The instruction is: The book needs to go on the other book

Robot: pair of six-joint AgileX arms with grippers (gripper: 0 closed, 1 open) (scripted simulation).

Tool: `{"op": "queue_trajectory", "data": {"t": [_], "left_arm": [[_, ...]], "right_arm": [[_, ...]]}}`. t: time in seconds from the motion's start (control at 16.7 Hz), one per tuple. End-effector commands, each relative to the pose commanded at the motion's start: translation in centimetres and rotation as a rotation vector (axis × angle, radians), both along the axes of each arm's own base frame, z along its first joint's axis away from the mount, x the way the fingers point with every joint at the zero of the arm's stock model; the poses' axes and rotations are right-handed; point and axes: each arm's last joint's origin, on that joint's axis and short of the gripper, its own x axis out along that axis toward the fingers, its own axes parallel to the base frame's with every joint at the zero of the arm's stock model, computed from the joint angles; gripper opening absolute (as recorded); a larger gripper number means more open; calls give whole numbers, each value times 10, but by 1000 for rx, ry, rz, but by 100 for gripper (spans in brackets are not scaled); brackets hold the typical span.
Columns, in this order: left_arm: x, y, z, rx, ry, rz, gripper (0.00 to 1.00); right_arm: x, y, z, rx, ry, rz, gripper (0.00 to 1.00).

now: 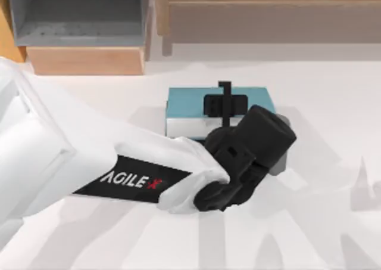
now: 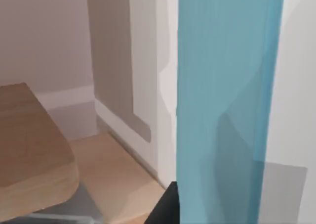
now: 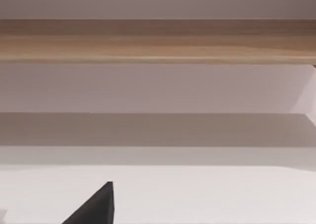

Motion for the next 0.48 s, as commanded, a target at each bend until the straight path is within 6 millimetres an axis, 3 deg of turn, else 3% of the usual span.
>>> {"op": "queue_trajectory", "data": {"t": [0.12, 0.48], "left_arm": [[0, 0, 0, 0, 0, 0, 98], [0, 0, 0, 0, 0, 0, 100]], "right_arm": [[0, 0, 0, 0, 0, 0, 100], [0, 0, 0, 0, 0, 0, 100]]}}
